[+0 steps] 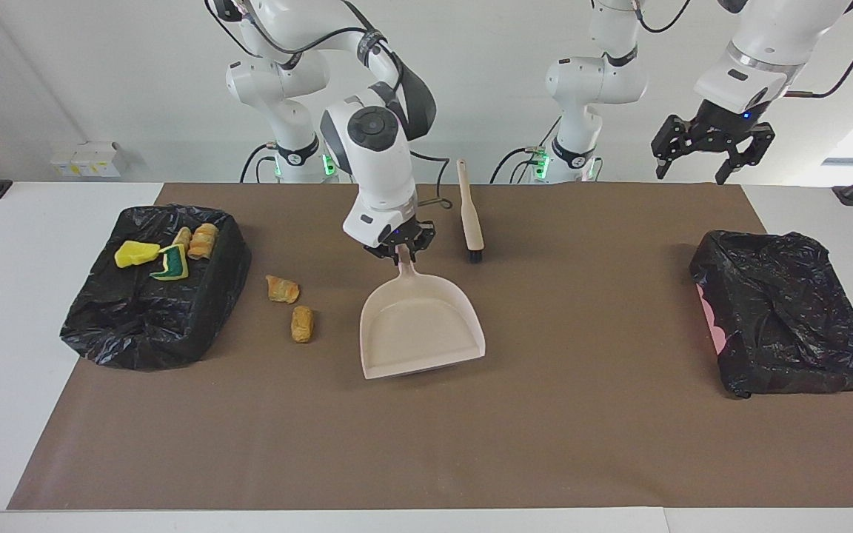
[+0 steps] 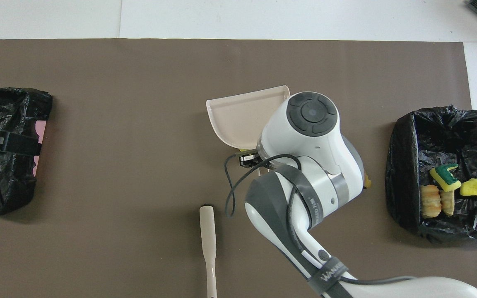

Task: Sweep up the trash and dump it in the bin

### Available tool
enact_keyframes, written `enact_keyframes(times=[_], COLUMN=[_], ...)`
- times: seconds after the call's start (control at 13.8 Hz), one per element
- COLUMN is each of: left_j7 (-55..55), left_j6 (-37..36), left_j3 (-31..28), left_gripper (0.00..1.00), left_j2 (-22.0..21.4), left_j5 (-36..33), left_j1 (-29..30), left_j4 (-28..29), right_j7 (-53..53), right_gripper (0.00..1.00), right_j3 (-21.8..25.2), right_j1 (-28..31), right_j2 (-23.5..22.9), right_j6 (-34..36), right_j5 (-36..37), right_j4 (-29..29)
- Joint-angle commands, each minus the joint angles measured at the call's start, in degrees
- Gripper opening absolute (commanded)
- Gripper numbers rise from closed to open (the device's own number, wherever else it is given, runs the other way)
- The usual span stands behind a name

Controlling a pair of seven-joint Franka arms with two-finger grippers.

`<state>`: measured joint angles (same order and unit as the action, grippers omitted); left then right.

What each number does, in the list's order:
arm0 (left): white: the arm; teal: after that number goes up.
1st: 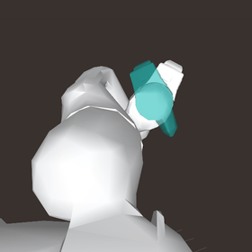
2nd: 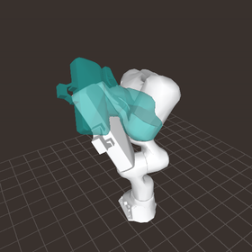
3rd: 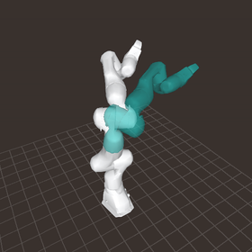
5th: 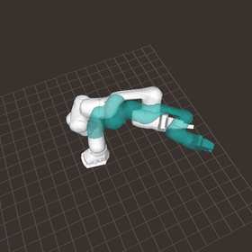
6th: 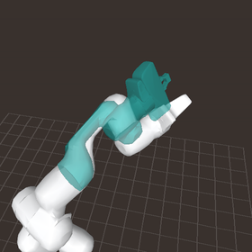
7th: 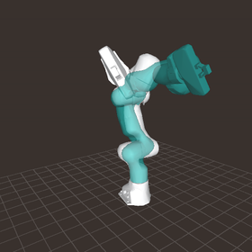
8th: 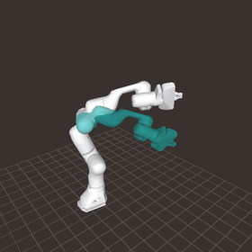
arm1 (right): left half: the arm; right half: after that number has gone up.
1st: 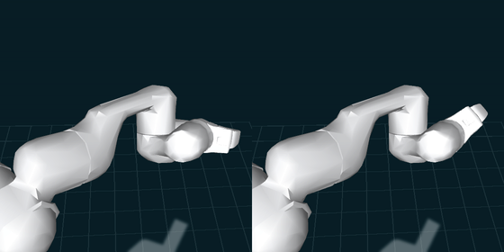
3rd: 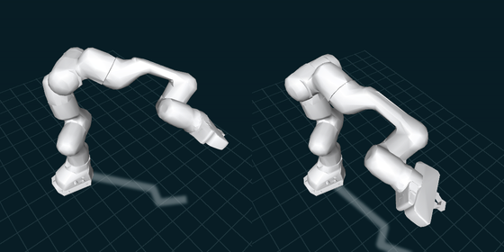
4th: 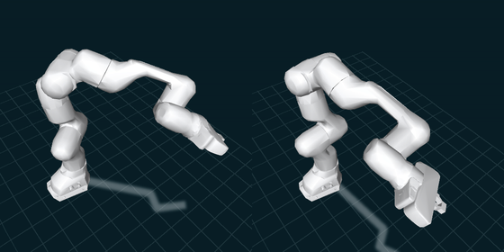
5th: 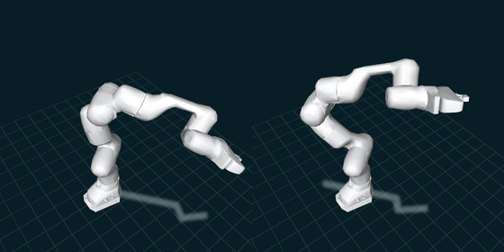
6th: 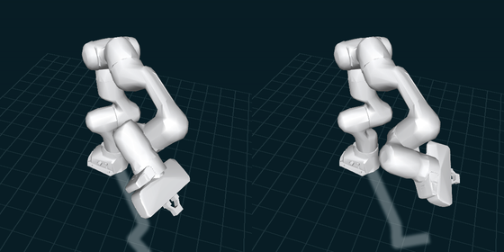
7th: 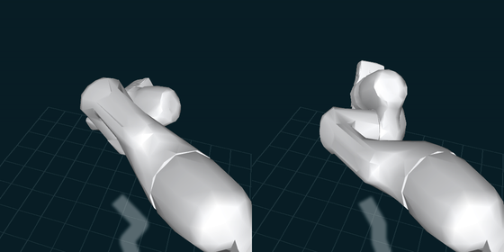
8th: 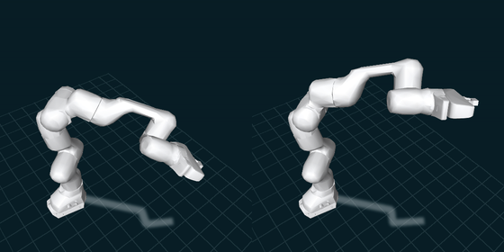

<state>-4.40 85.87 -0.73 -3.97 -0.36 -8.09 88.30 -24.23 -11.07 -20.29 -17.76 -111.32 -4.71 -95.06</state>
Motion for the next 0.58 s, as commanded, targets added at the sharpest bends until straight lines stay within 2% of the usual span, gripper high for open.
enact_keyframes(times=[0.0,0.15,0.36,0.51], left_j7=[-0.61,-0.69,-0.7,-0.7], left_j6=[-0.09,-0.09,0.17,0.35], left_j3=[-0.68,-0.68,-0.68,-0.68], left_gripper=[1.0,1.0,1.0,1.0], left_j2=[-1.74,-1.74,-1.83,-2.18], left_j5=[0.62,0.62,0.62,0.62], left_j1=[-0.61,-0.53,-0.61,-0.53], left_j4=[1.88,2.14,2.49,3.1], right_j7=[-6.25,-8.89,-10.31,-10.31], right_gripper=[0.0,0.0,0.0,0.0], right_j3=[0.17,0.34,0.43,0.34], right_j1=[-3.42,-4.14,-5.29,-4.93], right_j2=[-10.77,-15.61,-22.74,-23.11], right_j6=[0.23,-0.65,-0.04,-2.48], right_j5=[-0.83,-0.74,0.05,-0.38], right_j4=[13.11,17.34,26.84,26.16])
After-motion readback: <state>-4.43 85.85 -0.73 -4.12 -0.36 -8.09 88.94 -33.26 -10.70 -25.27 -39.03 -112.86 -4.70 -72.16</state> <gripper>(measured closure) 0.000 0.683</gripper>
